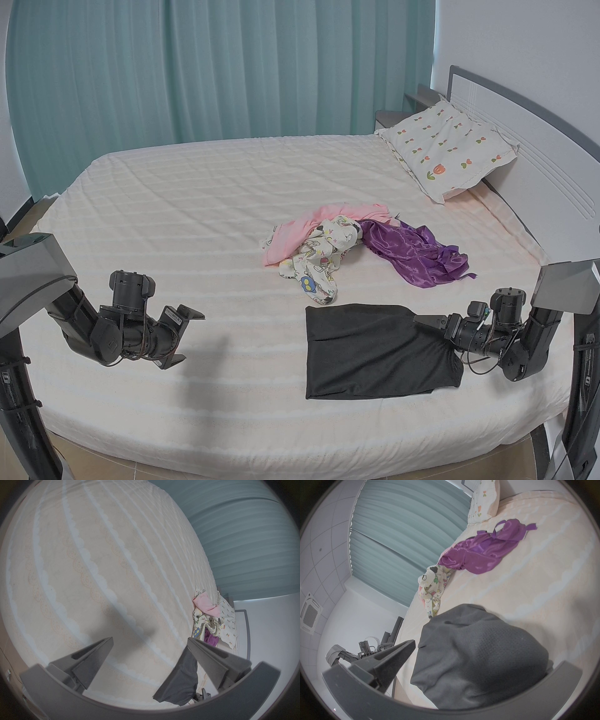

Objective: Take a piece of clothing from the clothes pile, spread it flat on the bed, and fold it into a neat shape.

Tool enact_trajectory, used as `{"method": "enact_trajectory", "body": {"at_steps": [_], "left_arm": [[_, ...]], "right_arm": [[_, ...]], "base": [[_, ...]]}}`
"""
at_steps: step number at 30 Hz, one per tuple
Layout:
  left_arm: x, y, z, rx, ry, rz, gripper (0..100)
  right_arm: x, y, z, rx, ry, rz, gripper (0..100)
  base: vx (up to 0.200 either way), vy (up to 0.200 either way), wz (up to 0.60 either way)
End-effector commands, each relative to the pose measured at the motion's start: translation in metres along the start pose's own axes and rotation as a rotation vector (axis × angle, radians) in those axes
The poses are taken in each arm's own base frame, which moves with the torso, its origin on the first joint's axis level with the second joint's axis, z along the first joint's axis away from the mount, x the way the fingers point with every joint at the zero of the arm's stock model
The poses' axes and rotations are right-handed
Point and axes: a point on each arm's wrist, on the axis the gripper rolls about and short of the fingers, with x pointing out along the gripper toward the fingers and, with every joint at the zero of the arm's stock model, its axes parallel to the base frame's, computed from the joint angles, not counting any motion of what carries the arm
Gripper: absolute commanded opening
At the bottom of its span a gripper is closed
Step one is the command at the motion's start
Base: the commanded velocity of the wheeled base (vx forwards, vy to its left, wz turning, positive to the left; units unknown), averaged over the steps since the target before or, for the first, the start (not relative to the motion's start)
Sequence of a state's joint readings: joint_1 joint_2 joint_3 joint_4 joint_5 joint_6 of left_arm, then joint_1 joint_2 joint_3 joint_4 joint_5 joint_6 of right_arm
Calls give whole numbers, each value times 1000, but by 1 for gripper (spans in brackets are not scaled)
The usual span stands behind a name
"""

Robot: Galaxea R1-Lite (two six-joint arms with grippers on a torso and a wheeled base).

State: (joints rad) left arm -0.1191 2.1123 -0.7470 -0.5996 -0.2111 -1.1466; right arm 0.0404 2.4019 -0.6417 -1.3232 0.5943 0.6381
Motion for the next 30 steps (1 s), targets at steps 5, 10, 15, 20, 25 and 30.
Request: {"method": "enact_trajectory", "body": {"at_steps": [5,10,15,20,25,30], "left_arm": [[1,0,-1,2,1,1,100],[1,0,-1,2,1,1,100],[1,0,-1,2,2,3,100],[1,0,-1,2,2,3,100],[2,0,-2,6,6,4,100],[2,1,-3,6,8,6,100]], "right_arm": [[-18,-20,26,19,-91,-43,100],[-7,-39,24,49,-80,-68,100],[-2,-47,31,89,-65,-94,100],[-6,-47,36,117,-66,-121,100],[-29,-32,49,153,-49,-164,100],[-36,-43,56,178,-26,-218,100]], "base": [[0,0,0],[0,0,0],[0,0,0],[0,0,0],[0,0,0],[0,0,0]]}}
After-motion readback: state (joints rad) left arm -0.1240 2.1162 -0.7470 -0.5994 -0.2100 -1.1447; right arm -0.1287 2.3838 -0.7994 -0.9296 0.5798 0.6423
